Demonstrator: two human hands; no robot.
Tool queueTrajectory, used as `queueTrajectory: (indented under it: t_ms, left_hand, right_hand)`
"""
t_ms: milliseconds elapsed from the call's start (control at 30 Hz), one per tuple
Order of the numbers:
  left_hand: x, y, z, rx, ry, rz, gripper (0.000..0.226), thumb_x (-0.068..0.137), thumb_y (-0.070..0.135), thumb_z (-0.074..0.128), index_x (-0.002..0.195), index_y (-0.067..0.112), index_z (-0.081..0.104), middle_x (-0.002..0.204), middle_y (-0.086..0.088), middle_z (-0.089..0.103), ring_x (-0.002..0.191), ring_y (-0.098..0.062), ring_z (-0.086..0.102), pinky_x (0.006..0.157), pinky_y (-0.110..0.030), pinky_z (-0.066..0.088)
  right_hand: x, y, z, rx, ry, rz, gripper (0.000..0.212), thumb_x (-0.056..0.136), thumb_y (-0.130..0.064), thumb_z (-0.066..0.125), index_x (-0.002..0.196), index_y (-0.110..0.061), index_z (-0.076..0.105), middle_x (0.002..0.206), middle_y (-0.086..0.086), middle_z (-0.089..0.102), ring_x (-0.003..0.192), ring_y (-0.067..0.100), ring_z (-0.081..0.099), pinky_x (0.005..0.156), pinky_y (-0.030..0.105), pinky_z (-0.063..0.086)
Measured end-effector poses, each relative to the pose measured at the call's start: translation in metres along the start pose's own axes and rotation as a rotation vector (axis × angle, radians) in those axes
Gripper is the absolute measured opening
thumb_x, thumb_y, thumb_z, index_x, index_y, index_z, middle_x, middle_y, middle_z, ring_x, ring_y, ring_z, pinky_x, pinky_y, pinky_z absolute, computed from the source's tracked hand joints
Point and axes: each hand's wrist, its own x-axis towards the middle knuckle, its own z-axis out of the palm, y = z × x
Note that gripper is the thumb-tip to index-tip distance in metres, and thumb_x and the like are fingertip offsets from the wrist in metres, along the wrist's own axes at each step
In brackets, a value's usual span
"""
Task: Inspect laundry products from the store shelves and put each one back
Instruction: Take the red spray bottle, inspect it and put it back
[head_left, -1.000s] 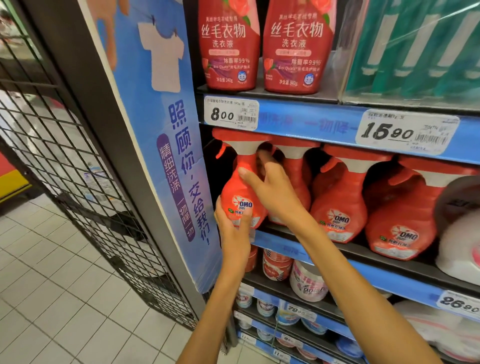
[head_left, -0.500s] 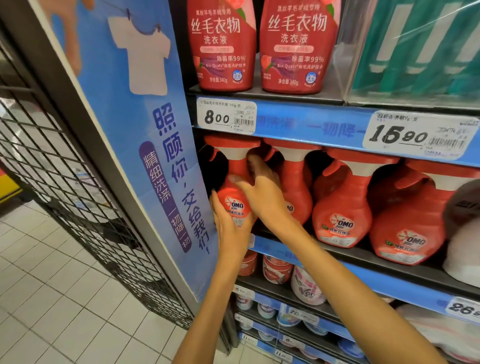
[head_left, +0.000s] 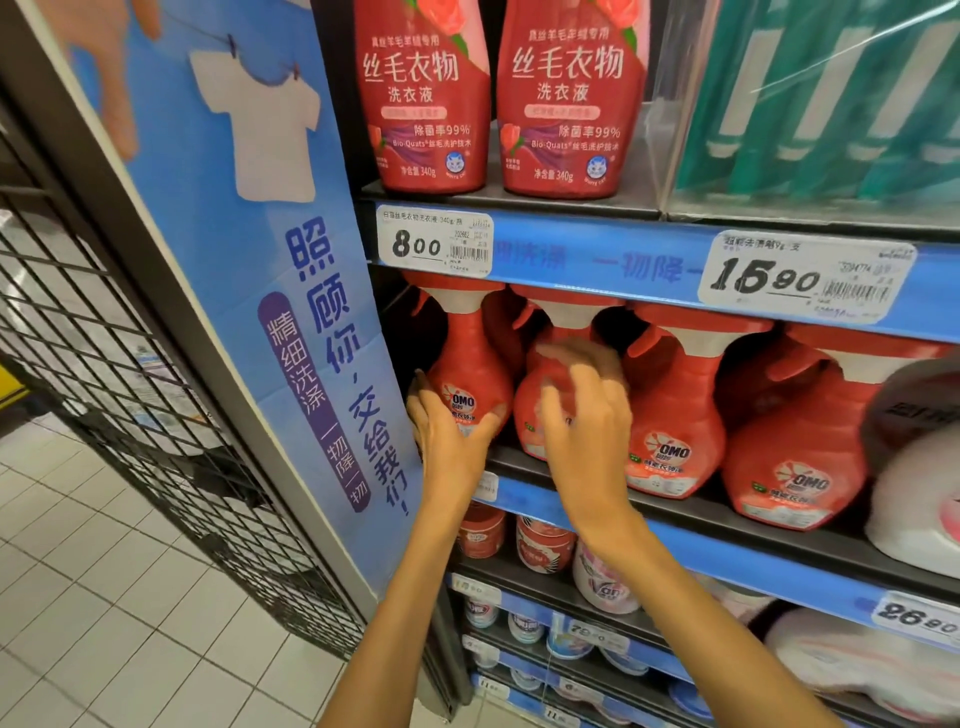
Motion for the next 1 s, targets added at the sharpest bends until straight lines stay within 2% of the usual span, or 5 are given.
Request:
queueTrajectory:
  t_ms: [100, 200, 367, 833, 1000]
  left_hand:
    - [0.002, 0.003, 0.001, -0.028, 0.024, 0.053, 0.092, 0.081, 0.024, 0.074, 0.150, 0.010, 0.015, 0.150, -0.017, 0.024, 0.138, -0.033, 0.023, 0.114, -0.046, 0.021]
    - [0.003, 0.004, 0.003, -0.044, 0.028, 0.060, 0.081, 0.083, 0.021, 0.071, 0.148, 0.011, 0.023, 0.148, -0.015, 0.029, 0.135, -0.033, 0.026, 0.111, -0.040, 0.022]
    - [0.002, 0.005, 0.004, -0.082, 0.049, 0.046, 0.082, 0.082, 0.021, 0.072, 0.148, 0.013, 0.025, 0.147, -0.013, 0.033, 0.133, -0.031, 0.029, 0.110, -0.039, 0.025]
    - [0.005, 0.011, 0.005, -0.054, 0.062, 0.015, 0.084, 0.080, 0.023, 0.075, 0.148, 0.016, 0.026, 0.148, -0.013, 0.032, 0.134, -0.032, 0.030, 0.112, -0.044, 0.030]
    - [-0.014, 0.019, 0.004, 0.052, 0.050, 0.082, 0.074, 0.087, 0.017, 0.066, 0.145, -0.001, 0.024, 0.150, -0.020, 0.029, 0.141, -0.033, 0.025, 0.114, -0.041, 0.024]
  right_hand:
    - [0.002, 0.009, -0.012, -0.070, -0.035, 0.014, 0.029, 0.077, 0.010, 0.061, 0.106, 0.007, 0.060, 0.115, 0.026, 0.056, 0.108, 0.031, 0.052, 0.093, 0.040, 0.044]
    - [0.004, 0.009, -0.010, -0.115, -0.109, 0.014, 0.036, 0.076, 0.008, 0.067, 0.111, 0.010, 0.054, 0.109, 0.033, 0.057, 0.098, 0.048, 0.058, 0.081, 0.048, 0.052]
    - [0.002, 0.019, -0.006, -0.126, -0.166, 0.141, 0.060, 0.093, -0.019, 0.059, 0.142, 0.001, 0.031, 0.135, 0.024, 0.048, 0.116, 0.042, 0.053, 0.096, 0.043, 0.047]
    - [0.007, 0.035, -0.012, -0.042, -0.289, 0.182, 0.062, 0.087, -0.018, 0.068, 0.140, -0.008, 0.038, 0.132, 0.018, 0.052, 0.118, 0.037, 0.050, 0.097, 0.027, 0.036]
    - [-0.013, 0.030, -0.017, -0.023, -0.254, 0.238, 0.049, 0.087, -0.015, 0.068, 0.127, 0.005, 0.046, 0.119, 0.022, 0.057, 0.104, 0.035, 0.055, 0.081, 0.017, 0.035]
